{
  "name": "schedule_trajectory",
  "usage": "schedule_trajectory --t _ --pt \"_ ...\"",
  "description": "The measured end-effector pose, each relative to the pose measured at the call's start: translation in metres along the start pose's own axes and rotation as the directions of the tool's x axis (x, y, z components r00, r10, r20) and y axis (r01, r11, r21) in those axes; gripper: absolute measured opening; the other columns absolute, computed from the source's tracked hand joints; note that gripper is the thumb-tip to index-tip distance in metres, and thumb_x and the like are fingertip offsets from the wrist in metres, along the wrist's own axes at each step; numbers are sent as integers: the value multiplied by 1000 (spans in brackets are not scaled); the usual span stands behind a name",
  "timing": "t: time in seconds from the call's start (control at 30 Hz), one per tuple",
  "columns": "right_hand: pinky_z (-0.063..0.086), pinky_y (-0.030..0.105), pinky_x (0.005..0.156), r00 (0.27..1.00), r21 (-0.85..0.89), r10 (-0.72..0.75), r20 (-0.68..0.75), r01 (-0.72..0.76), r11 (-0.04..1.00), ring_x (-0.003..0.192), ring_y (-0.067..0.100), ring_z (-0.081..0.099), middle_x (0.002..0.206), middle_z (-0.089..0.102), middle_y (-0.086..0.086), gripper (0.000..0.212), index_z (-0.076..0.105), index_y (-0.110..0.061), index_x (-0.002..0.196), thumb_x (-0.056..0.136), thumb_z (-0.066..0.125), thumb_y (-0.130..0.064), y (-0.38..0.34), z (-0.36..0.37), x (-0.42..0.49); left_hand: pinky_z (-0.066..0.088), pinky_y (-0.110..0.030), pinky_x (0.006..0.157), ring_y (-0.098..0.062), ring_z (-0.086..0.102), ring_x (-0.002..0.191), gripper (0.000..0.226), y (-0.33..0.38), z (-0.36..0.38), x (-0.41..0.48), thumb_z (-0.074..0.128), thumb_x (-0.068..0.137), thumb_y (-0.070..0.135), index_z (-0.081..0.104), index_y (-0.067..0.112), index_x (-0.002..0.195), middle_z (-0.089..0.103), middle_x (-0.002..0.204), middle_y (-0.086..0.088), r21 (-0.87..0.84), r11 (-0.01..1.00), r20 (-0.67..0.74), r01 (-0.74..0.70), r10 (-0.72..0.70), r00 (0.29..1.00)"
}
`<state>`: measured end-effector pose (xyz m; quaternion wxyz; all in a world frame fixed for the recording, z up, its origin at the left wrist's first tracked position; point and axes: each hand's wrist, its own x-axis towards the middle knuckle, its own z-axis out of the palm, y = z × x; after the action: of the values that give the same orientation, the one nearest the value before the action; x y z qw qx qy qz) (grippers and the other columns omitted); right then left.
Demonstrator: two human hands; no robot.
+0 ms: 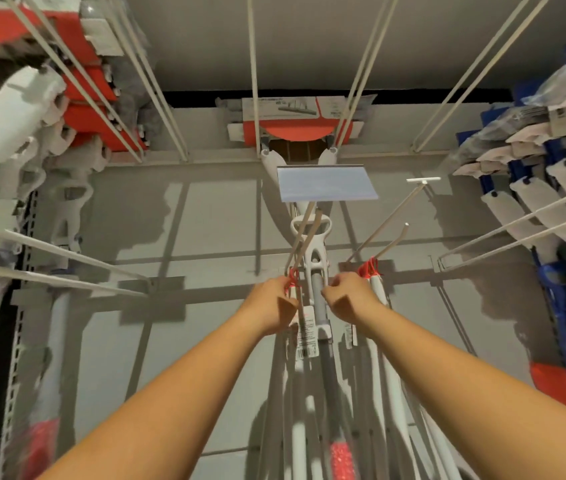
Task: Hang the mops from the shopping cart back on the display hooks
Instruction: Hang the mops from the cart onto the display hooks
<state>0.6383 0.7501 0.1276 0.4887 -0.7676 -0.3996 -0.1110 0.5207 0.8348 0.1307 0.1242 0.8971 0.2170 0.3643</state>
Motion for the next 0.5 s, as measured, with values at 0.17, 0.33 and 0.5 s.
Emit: schedule_trajectory --t 0.17,0.33,0.5 --pt "42 28 69 987 -436 2 162 69 897 88 29 56 106 60 14 11 55 -9 92 91 50 -18 4 -24 -49 49 -39 95 -32 58 110 38 19 -8 -47 50 91 24 56 17 128 61 125 -11 261 965 45 11 -24 999" --pt "47 31 69 975 -553 -3 220 128 824 84 25 56 91 56 8 11 57 -9 92 88 50 -17 -1 -55 -110 48 -37 88 -30 56 111 36 51 -16 -104 49 90 27 57 20 125 60 124 -8 494 869 84 -33 -10 996" --pt "41 30 61 961 -545 -37 275 187 817 77 25 53 77 50 3 18 48 -14 73 88 51 -23 -1 -90 -189 45 -34 80 -27 57 106 34 85 -7 -182 50 91 37 57 23 122 61 120 -4 491 871 119 -12 -54 991"
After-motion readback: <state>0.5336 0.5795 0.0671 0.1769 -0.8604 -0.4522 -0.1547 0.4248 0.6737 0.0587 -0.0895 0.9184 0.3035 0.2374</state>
